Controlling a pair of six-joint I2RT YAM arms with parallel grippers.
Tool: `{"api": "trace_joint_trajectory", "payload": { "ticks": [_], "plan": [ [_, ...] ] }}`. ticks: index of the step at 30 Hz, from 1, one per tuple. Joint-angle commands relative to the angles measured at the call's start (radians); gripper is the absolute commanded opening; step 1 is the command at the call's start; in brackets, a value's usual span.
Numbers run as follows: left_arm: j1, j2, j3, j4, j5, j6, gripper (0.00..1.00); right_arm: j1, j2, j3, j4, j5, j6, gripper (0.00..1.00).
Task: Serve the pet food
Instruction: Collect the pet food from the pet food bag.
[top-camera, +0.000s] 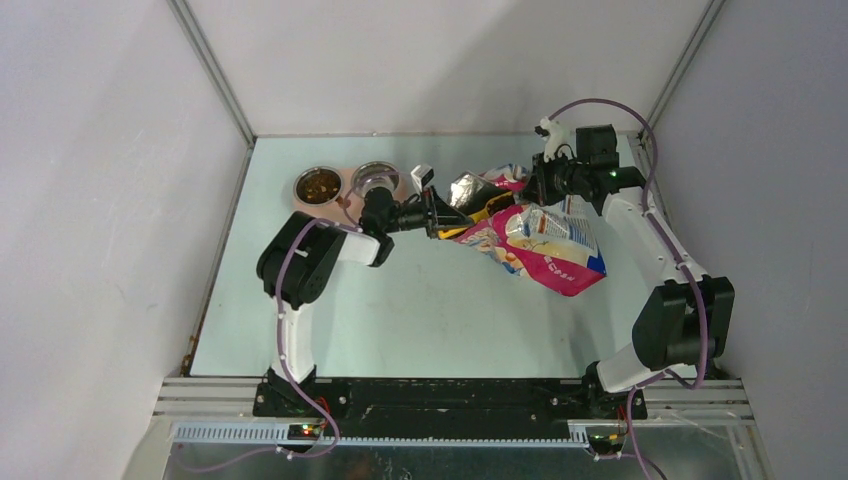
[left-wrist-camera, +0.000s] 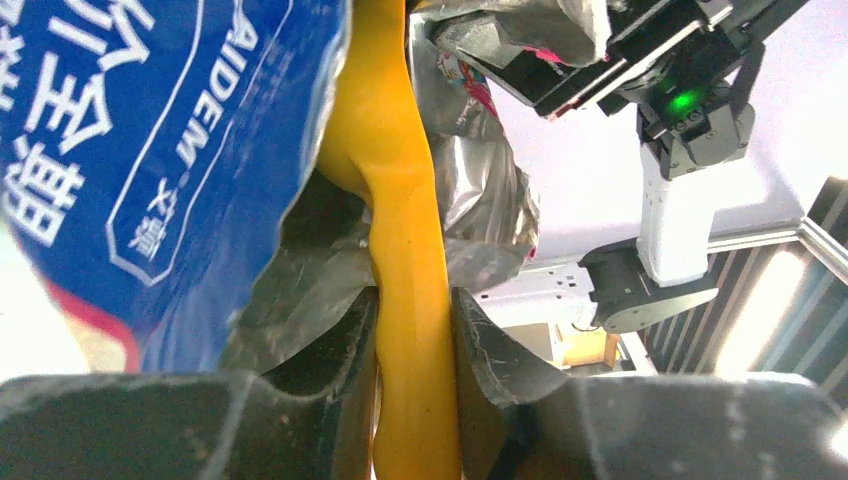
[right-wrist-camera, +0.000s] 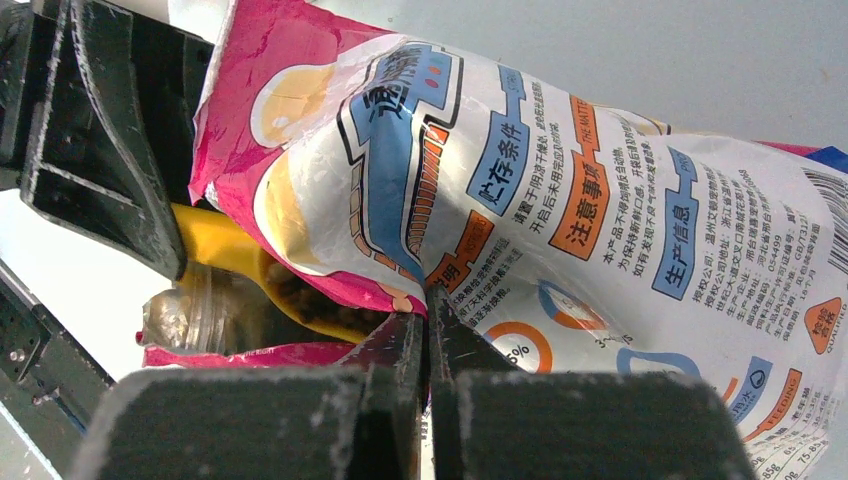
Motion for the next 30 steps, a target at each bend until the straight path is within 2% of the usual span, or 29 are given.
{"api": "trace_joint_trajectory", "payload": {
  "ticks": [1, 8, 14, 19, 26, 30],
  "plan": [
    [0.032, -0.095, -0.007, 0.114, 0.046, -0.009, 0.0, -0.041, -0.022, -0.013, 0.012, 0.037, -0.044, 0.0],
    [0.067, -0.145, -0.064, 0.109, 0.069, 0.028, 0.0, -0.04, -0.007, -0.014, 0.003, 0.018, -0.082, 0.0],
    [0.102, -0.154, -0.087, 0.215, 0.064, -0.046, 0.0, -0.031, -0.009, -0.013, 0.001, 0.003, -0.099, 0.0],
    [0.112, -0.164, -0.107, 0.224, 0.065, -0.048, 0.0, -0.012, -0.014, -0.012, 0.006, 0.029, -0.107, 0.0],
    [0.138, -0.177, -0.133, 0.247, 0.067, -0.054, 0.0, 0.09, -0.027, -0.01, -0.017, 0.125, -0.161, 0.0],
    [0.143, -0.178, -0.14, 0.267, 0.072, -0.068, 0.0, 0.128, -0.01, 0.025, -0.046, 0.125, -0.149, 0.0]
  ]
}}
